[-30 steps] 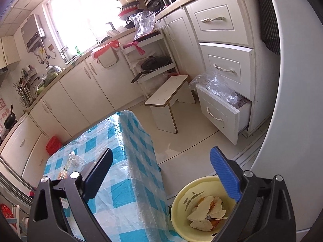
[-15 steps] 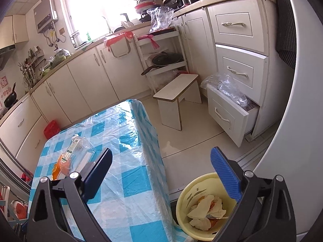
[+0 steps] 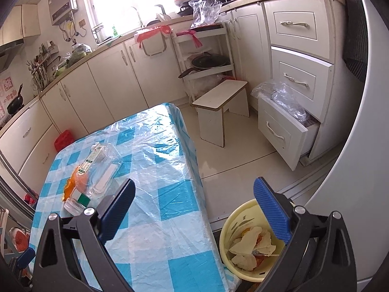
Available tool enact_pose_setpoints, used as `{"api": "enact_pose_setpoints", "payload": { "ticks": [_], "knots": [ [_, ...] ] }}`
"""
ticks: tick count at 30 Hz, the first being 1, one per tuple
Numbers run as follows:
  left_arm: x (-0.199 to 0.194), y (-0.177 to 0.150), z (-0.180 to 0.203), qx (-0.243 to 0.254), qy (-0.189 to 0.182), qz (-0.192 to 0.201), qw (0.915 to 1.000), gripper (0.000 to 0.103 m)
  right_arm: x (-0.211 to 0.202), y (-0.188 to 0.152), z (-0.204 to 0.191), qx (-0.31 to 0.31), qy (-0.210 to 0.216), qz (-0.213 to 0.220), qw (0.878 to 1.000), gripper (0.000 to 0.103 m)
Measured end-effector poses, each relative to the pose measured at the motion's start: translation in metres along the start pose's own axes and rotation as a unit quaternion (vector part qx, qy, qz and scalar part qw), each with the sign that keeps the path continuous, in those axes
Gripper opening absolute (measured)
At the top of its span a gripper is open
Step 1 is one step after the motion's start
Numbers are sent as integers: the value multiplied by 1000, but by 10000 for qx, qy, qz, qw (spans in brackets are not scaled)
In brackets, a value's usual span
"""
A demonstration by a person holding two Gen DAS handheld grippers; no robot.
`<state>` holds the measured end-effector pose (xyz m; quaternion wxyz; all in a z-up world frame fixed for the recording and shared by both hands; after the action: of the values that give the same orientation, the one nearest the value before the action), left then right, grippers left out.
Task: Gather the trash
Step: 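Move both open tools back over the table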
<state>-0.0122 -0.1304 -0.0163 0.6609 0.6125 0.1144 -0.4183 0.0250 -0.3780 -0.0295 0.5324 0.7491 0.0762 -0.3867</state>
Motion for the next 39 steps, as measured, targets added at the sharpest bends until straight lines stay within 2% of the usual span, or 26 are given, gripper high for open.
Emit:
{"api": "enact_pose_setpoints", "payload": {
  "ticks": [19, 35, 39],
  "knots": [
    [-5, -1, -28, -387, 224, 111, 9989, 95, 3, -8, -19, -232, 132, -149, 9995, 94],
    [-10, 9, -75, -901, 533, 360, 9939, 95, 10, -17, -37, -494, 184, -291, 9982, 94],
    [-3, 22, -77, -738, 549, 456, 9947, 95, 12, -21, -39, -544, 171, -334, 9978, 94]
  ]
}}
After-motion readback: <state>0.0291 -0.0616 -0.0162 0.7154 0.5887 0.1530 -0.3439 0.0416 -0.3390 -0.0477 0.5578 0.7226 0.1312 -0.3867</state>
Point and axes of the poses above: each gripper's, at about its wrist camera, not at the fingertips, and x roughly the way its jaws point, z to its right, y to its top, the point moved 2 cm from there along x, roughly the way its jaws point, and after that the axes turned 9 degrees about -y, right-handed, at the moved point
